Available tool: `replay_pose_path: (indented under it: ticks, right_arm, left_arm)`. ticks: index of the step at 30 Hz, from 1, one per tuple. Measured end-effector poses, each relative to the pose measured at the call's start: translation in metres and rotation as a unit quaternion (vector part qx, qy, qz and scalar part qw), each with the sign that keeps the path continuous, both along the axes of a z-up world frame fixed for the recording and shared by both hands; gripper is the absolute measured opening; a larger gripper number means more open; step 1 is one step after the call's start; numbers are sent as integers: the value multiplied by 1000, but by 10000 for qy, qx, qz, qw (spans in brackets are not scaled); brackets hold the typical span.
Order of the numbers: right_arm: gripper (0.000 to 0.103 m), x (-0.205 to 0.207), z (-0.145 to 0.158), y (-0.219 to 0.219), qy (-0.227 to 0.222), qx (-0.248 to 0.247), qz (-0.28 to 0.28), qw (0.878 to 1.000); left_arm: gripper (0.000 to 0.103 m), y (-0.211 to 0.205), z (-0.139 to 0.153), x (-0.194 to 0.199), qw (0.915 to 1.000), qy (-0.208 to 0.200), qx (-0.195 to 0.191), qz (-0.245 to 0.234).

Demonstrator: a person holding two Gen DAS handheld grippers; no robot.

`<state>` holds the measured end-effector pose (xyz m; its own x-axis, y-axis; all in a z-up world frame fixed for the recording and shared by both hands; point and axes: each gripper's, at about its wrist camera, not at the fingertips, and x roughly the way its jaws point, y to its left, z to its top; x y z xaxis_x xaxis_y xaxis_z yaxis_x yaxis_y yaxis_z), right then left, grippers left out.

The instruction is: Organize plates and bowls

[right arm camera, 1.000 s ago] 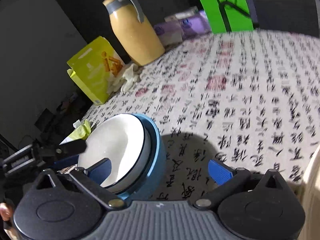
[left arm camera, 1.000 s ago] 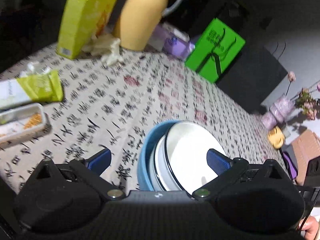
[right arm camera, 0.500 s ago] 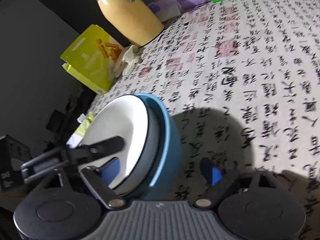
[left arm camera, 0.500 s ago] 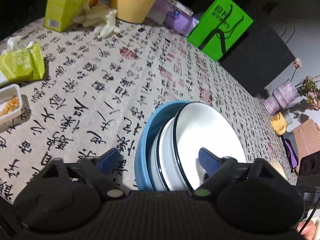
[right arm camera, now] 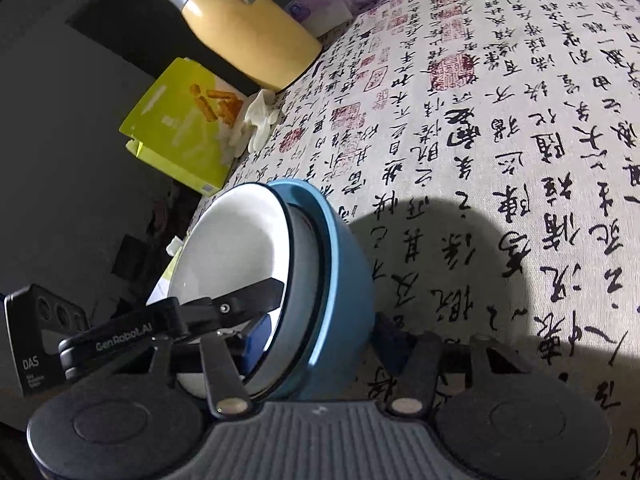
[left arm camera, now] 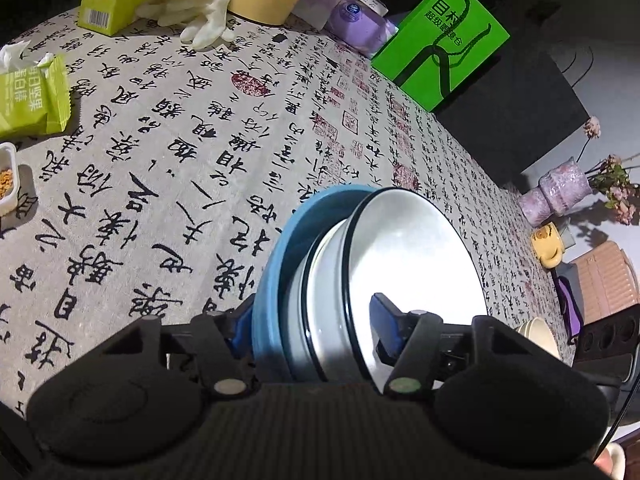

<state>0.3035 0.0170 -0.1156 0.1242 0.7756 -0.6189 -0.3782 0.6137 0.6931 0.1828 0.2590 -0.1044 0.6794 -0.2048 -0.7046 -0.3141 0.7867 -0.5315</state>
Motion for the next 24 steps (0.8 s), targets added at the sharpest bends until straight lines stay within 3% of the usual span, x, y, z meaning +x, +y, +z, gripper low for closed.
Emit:
replay_pose_path:
  ticks: [5, 24]
  right_arm:
    - [47, 2, -2, -2, -22, 15, -212, 9998]
    - [45, 7, -3, 1, -103, -15, -219, 9997]
  left_arm:
    - [57, 2, -1, 7, 9999, -36, 40, 160]
    - [61, -7, 2, 10, 9991, 91, 257, 332]
